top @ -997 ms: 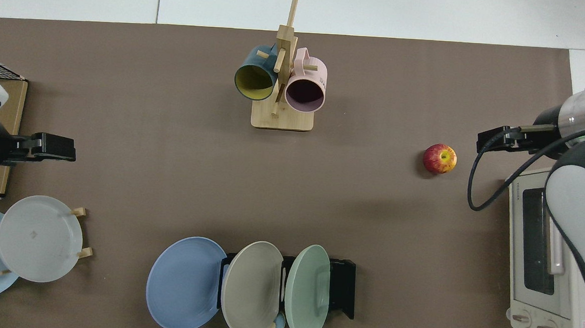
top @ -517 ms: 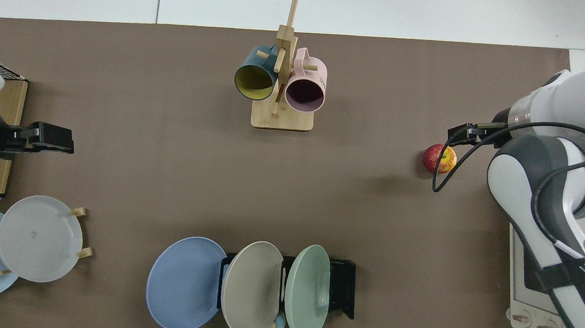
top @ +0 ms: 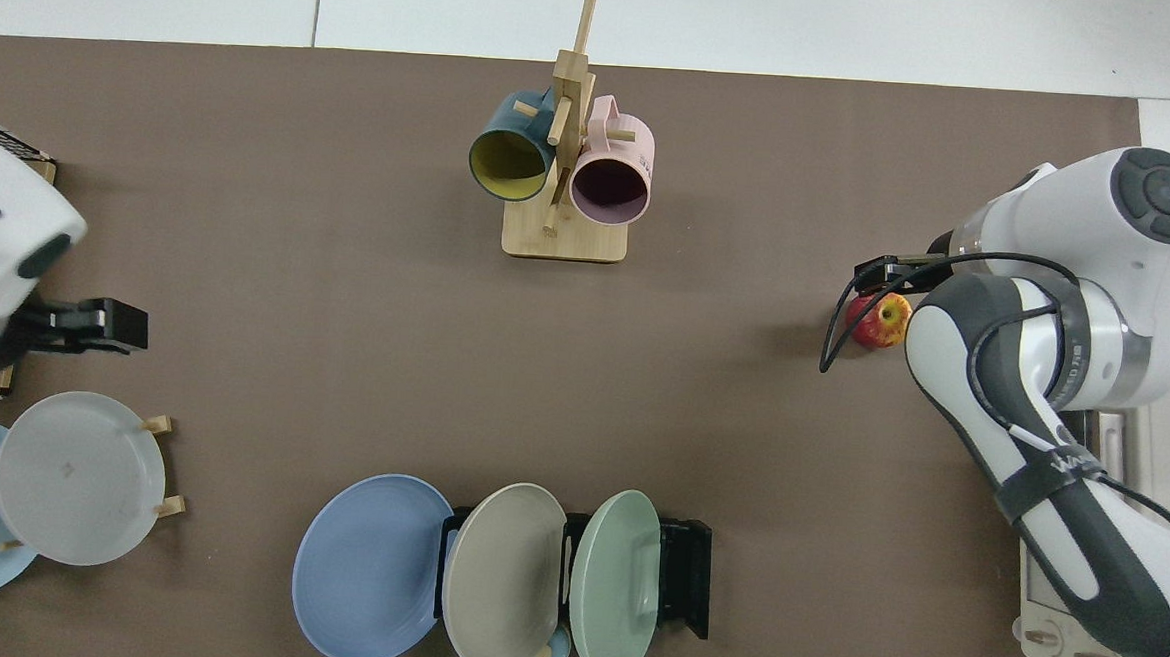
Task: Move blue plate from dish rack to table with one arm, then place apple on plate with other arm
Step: 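Grasp the apple with the right gripper while the left gripper reaches the blue plate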
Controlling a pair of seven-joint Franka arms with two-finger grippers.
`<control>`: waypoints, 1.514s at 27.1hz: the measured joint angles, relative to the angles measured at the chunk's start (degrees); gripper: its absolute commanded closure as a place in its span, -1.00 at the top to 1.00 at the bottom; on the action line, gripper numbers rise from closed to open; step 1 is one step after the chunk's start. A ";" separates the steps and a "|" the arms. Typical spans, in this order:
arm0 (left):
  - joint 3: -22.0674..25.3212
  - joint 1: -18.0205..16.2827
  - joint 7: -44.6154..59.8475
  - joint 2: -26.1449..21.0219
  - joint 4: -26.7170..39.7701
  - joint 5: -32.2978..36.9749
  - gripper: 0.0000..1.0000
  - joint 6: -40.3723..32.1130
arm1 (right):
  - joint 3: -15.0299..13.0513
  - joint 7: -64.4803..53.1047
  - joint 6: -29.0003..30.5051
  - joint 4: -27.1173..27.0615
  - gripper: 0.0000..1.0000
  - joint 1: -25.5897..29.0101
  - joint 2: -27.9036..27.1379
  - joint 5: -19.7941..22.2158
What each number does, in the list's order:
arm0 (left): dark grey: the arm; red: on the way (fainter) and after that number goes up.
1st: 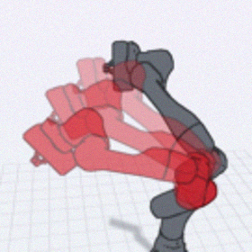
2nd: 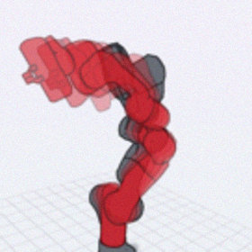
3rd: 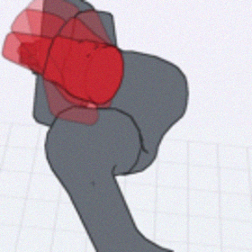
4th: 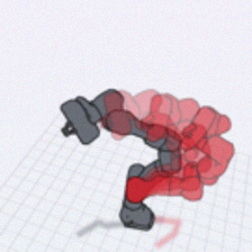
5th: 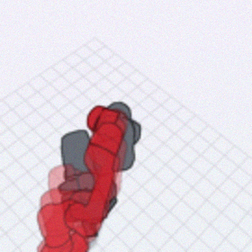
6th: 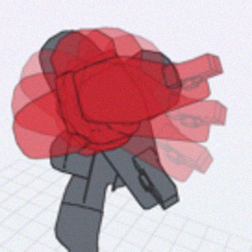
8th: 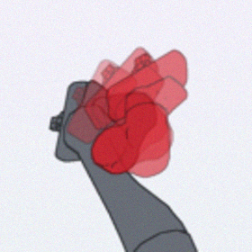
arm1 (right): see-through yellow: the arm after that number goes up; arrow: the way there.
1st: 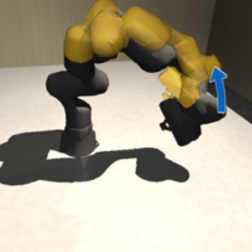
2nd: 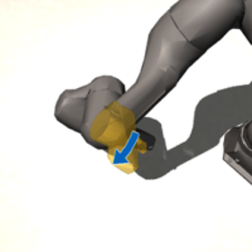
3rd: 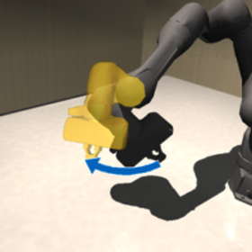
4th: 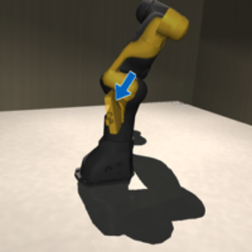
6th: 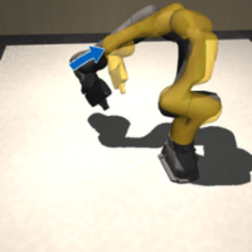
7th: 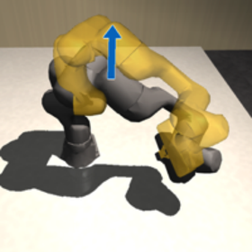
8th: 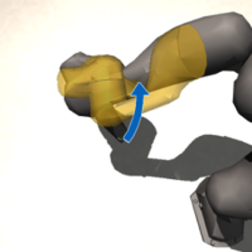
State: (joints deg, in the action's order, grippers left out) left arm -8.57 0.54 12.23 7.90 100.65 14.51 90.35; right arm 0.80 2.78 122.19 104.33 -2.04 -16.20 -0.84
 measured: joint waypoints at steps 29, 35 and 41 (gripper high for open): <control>-16.74 6.61 17.65 23.43 42.01 1.50 0.93 17.44 | -0.04 0.00 6.82 3.31 -0.90 -0.01 -6.48 1.65; -16.84 6.59 18.62 22.28 44.59 0.84 0.92 20.76 | -0.03 -0.04 6.82 3.30 -1.00 -0.03 -6.47 1.71; -16.87 6.59 18.95 21.04 45.39 0.76 0.74 22.32 | -0.02 -0.05 6.81 2.88 -1.00 -0.04 -6.41 1.92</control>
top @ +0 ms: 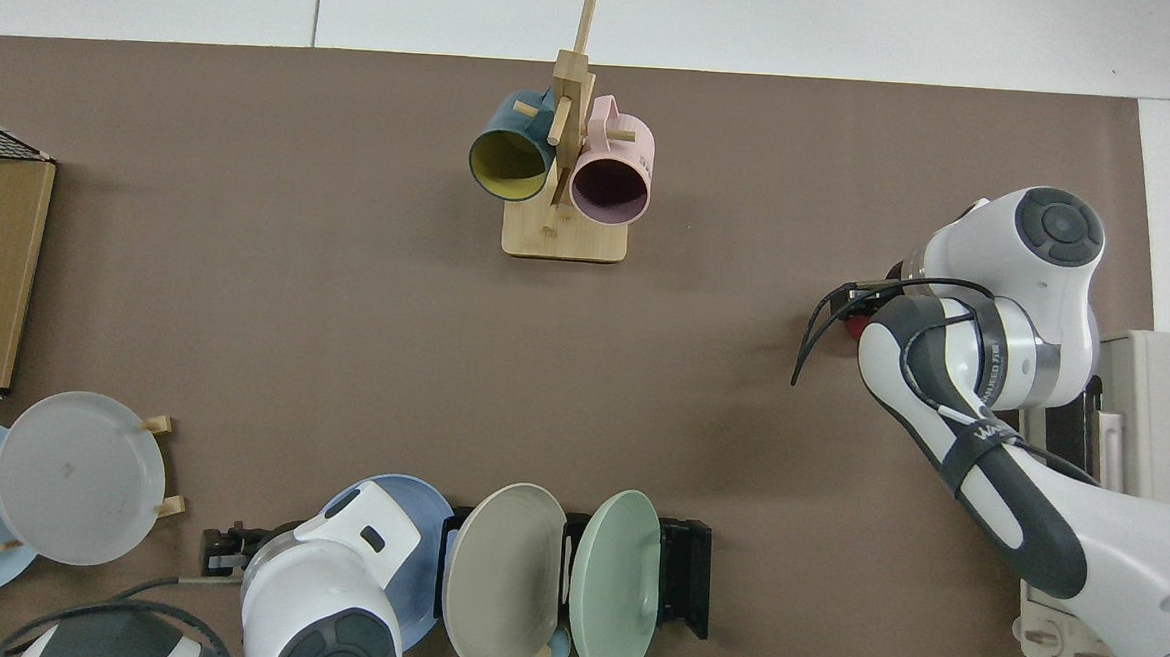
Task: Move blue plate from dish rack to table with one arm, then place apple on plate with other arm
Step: 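Grasp the apple with the right gripper while the left gripper reaches the blue plate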
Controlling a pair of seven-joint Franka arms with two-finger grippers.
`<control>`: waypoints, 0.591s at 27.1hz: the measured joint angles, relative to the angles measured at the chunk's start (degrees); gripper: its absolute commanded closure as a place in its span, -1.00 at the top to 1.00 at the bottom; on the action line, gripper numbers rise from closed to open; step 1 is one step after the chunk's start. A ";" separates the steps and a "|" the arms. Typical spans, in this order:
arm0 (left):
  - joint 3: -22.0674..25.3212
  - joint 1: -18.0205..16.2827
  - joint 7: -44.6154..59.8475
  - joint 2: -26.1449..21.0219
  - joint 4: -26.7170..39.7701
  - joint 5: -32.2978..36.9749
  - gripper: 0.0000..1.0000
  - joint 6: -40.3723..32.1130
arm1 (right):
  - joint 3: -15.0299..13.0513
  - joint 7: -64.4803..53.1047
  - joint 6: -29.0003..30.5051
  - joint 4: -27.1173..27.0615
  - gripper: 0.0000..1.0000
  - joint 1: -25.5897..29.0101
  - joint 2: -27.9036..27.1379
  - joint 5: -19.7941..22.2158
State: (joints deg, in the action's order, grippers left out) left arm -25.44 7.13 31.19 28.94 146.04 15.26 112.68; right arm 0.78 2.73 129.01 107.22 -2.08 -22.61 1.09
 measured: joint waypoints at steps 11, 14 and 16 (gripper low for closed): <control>-0.20 0.08 0.18 -1.79 0.38 -1.98 0.24 0.56 | 0.22 -0.05 -4.56 -4.52 -1.00 -0.08 1.19 0.74; -0.21 0.09 0.16 -2.03 0.49 -2.00 -0.02 0.63 | 0.36 -0.05 -6.12 -5.08 -1.00 -0.11 2.42 0.76; -0.22 0.09 0.02 -2.20 0.61 -2.09 -0.26 0.65 | 0.47 -0.05 -7.89 -5.44 -1.00 -0.15 3.59 0.76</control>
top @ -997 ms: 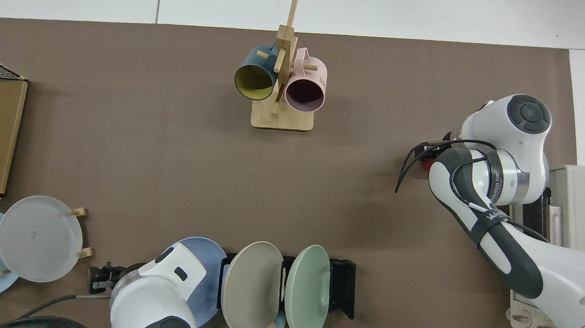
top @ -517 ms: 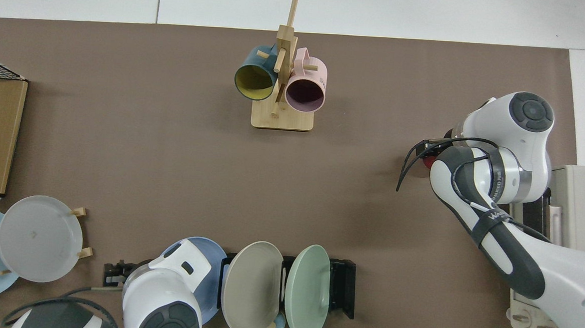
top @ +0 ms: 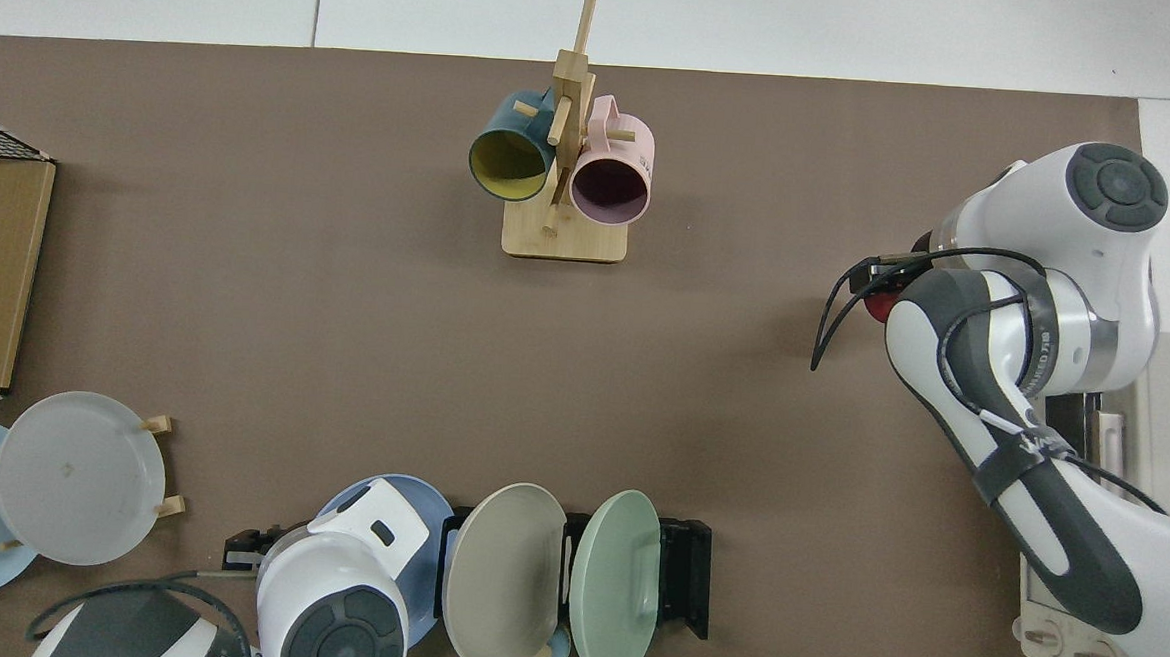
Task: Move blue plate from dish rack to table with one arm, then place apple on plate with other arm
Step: 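Grasp the apple with the right gripper while the left gripper reaches the blue plate, then lift the blue plate from the rack with the left gripper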
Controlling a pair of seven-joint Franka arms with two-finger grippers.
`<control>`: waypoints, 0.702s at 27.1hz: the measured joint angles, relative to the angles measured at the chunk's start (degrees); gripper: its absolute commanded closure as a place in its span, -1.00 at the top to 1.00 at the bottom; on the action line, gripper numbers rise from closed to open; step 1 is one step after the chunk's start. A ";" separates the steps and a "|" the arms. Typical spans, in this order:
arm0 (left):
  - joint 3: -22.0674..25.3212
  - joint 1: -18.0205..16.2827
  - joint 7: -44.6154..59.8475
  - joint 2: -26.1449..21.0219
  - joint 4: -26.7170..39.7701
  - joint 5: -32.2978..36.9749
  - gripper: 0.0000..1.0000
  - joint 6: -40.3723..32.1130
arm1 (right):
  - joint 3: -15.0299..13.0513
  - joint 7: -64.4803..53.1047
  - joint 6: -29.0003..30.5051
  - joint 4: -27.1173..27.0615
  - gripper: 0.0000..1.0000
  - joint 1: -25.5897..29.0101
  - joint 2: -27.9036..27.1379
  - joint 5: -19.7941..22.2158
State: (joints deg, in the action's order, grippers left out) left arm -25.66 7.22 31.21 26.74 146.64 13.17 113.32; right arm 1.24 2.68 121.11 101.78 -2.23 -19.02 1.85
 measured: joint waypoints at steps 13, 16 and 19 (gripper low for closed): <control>0.20 0.00 -1.96 0.13 -1.34 -1.95 -1.00 -1.24 | 0.24 0.00 -14.58 -5.24 -1.00 -0.22 6.64 -0.15; 0.18 0.00 -1.96 0.31 -3.31 -1.73 -1.00 -3.65 | 0.24 0.00 -15.42 -6.79 -1.00 -0.22 7.31 -0.16; -0.07 0.00 -1.96 0.35 -5.66 0.54 -1.00 -6.28 | 0.24 0.00 -15.40 -7.19 -1.00 -0.22 7.37 -0.17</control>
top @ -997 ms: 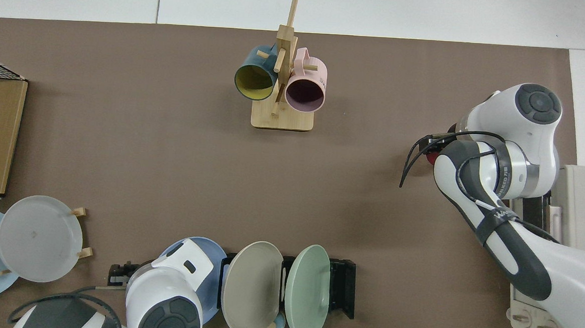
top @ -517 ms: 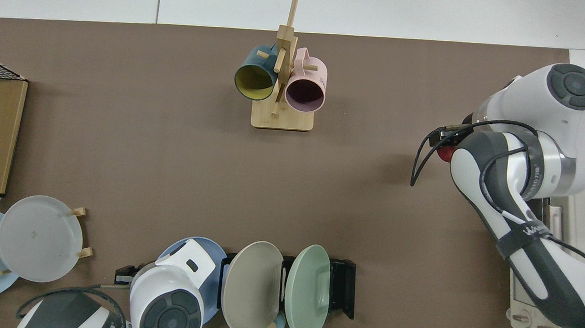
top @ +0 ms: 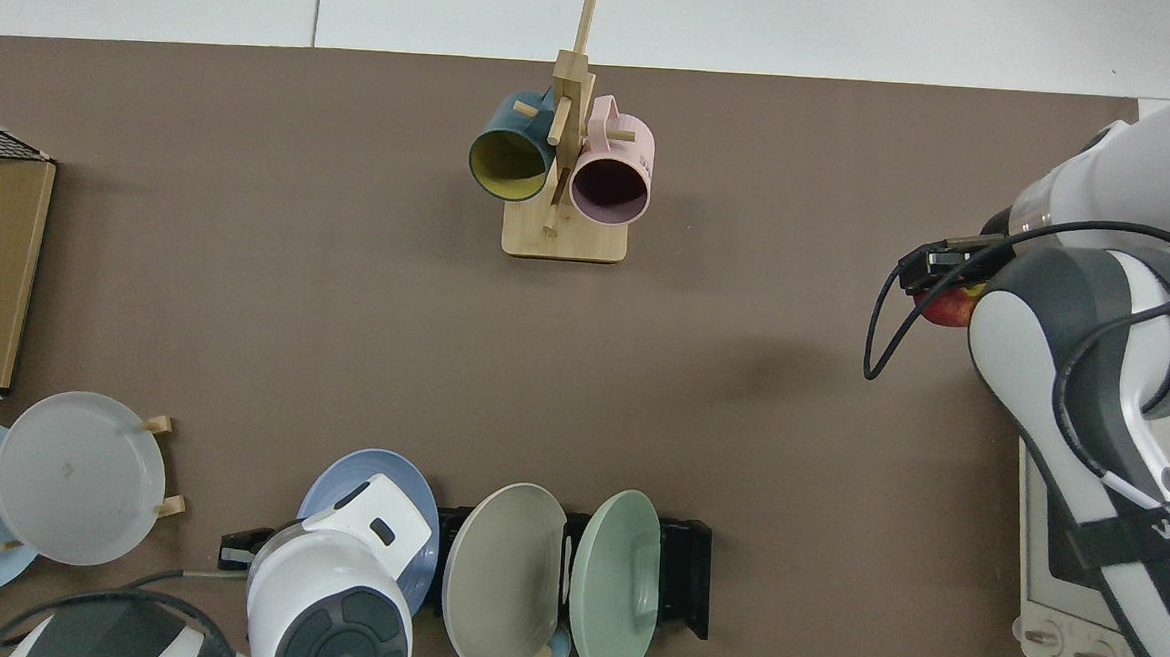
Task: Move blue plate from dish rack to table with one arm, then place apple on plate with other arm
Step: 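Lift the blue plate from the rack with the left gripper, then lower the blue plate onto the table and open the left gripper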
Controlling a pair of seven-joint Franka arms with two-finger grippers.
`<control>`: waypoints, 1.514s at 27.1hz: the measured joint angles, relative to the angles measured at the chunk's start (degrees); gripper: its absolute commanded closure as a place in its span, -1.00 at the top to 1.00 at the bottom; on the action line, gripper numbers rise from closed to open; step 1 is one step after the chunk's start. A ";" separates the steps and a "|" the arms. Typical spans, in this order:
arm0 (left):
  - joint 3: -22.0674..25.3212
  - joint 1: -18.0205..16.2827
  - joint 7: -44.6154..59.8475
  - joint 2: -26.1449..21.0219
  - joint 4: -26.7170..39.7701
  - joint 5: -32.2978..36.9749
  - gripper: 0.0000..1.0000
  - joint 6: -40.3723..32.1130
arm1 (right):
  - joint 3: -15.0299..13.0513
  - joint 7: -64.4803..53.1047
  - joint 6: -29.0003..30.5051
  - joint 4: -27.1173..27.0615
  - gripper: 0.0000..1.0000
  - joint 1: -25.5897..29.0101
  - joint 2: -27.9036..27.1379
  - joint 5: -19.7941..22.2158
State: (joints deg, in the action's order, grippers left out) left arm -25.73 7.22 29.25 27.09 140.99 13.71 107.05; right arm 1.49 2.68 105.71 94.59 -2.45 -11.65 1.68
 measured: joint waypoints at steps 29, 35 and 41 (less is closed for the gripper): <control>12.75 -5.45 -7.04 -17.59 -24.44 -16.55 -1.00 5.03 | 0.02 0.02 0.02 0.08 -1.00 -0.07 -0.49 -0.04; 11.56 -4.74 -7.54 -19.33 -21.45 -23.22 -1.00 11.81 | 0.02 0.02 0.02 0.11 -1.00 -0.08 -0.53 -0.04; 9.87 -2.76 -7.12 -22.09 -17.72 -27.46 -1.00 22.09 | 0.02 0.02 0.02 0.13 -1.00 -0.08 -0.58 -0.05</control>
State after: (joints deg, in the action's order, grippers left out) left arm -15.86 4.46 22.12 5.01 123.27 -13.75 129.14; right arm 1.50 2.70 105.73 94.71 -2.53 -12.23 1.64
